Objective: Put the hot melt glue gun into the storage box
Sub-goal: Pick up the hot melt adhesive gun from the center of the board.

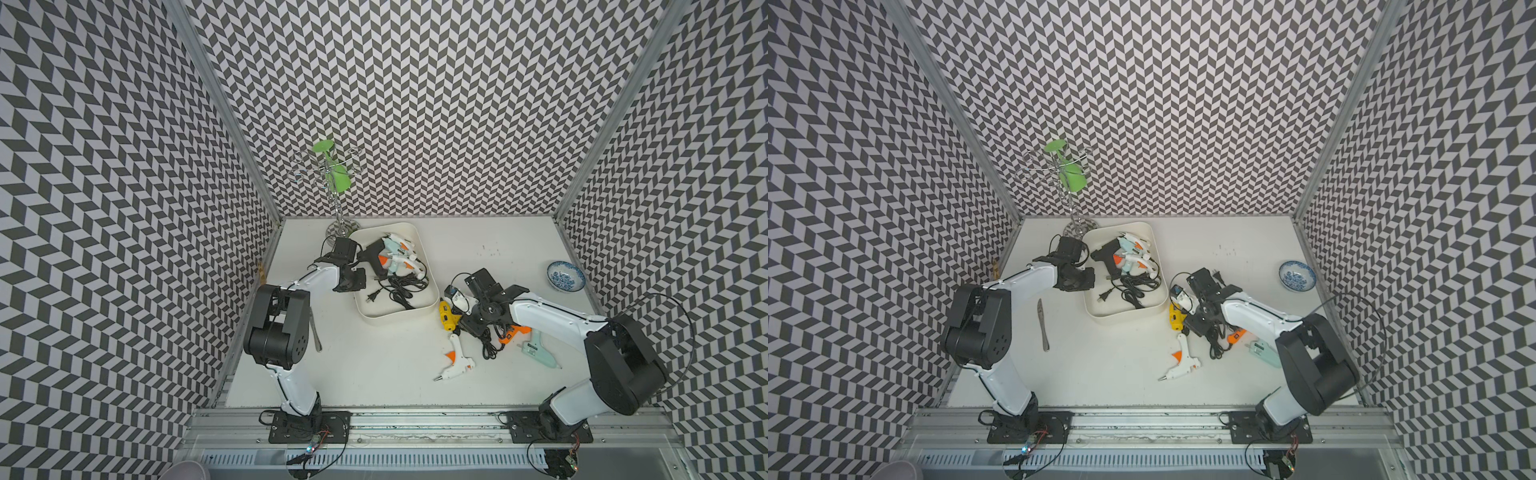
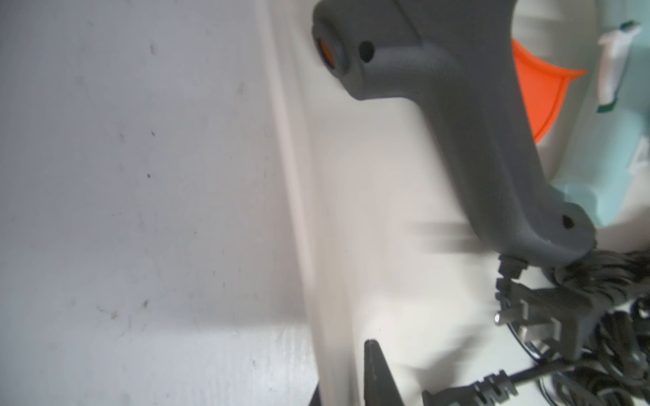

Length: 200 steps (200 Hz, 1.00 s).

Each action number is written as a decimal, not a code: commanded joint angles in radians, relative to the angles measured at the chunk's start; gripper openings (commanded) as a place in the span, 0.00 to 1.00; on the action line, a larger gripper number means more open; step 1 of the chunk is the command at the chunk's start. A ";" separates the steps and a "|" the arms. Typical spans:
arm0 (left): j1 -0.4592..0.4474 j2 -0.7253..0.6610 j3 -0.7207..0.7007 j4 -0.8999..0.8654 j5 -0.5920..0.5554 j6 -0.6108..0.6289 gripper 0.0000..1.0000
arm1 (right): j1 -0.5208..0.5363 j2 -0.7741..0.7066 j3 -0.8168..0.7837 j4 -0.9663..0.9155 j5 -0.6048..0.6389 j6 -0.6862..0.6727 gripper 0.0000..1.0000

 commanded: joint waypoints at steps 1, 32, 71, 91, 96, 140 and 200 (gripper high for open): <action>-0.003 0.005 0.013 0.002 -0.044 0.074 0.09 | 0.021 0.012 -0.003 0.025 -0.013 0.021 0.53; -0.011 -0.020 0.000 0.026 -0.072 0.122 0.05 | 0.064 -0.009 -0.003 0.019 -0.029 0.040 0.41; -0.023 -0.020 0.000 0.027 -0.084 0.124 0.06 | 0.085 -0.045 -0.008 0.019 -0.040 0.055 0.29; -0.023 -0.021 0.008 0.019 -0.088 0.101 0.08 | 0.086 -0.074 0.005 0.020 -0.016 0.064 0.24; -0.023 -0.025 0.010 0.019 -0.089 0.092 0.08 | 0.085 -0.088 0.009 0.024 -0.010 0.063 0.23; -0.023 -0.069 0.004 0.032 -0.069 0.036 0.14 | 0.083 -0.237 0.047 0.060 0.054 0.082 0.15; -0.047 -0.076 -0.030 0.056 0.029 -0.019 0.18 | 0.081 -0.308 0.125 0.075 0.091 0.147 0.14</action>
